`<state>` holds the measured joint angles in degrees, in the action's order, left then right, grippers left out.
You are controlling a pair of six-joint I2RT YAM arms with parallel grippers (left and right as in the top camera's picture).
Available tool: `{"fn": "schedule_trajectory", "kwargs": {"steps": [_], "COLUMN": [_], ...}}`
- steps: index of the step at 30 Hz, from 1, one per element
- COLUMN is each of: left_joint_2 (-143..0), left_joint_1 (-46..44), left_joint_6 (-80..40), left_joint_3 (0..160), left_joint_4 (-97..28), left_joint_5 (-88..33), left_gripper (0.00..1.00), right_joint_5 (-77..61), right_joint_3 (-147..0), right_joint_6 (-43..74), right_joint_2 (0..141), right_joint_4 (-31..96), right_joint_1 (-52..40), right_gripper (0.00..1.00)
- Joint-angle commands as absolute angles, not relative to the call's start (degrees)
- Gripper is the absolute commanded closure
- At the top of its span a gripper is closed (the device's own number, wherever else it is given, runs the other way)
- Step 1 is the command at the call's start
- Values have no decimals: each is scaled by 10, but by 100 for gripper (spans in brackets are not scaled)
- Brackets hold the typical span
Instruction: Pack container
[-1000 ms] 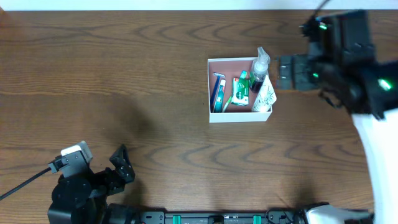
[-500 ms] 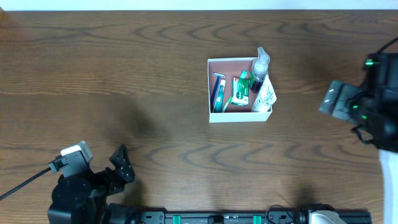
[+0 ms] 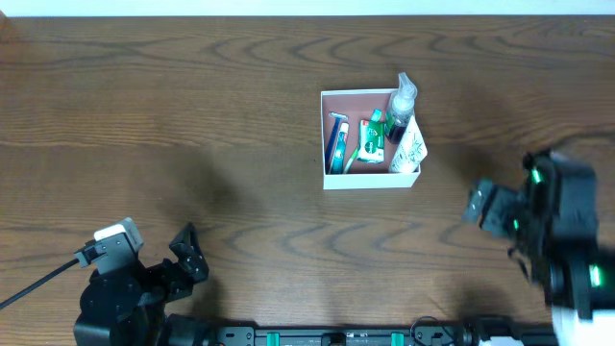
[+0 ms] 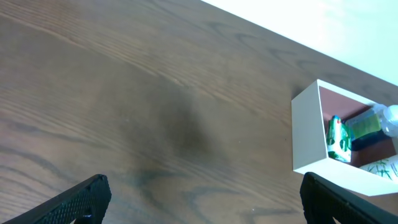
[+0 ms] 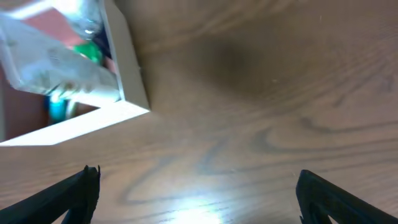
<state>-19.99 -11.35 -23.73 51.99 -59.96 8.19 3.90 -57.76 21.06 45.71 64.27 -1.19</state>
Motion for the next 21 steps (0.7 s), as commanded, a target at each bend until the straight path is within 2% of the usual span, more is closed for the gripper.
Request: {"fn": "schedule_trajectory", "kwargs": {"steps": [1,9,16,21], "left_joint_2": [-198,-198,-198,-198], "left_joint_1": [-111,-111,-111,-111], "left_joint_6": [-232,-232,-232,-232], "left_joint_3": [520,520,520,520], "left_joint_4": [-599,-599,-599,-599], "left_joint_5": [91,91,91,91], "left_gripper": [2,2,2,2], "right_joint_5": [29,-3,-28,-28], "right_joint_3": [-549,-526,-526,-526], "right_joint_6": [236,257,257,257], "right_joint_2": [388,262,254,254], "right_joint_4": [638,646,731,747], "right_joint_1": [-8,-8,-8,-8], "right_gripper": [1,1,1,1]}}
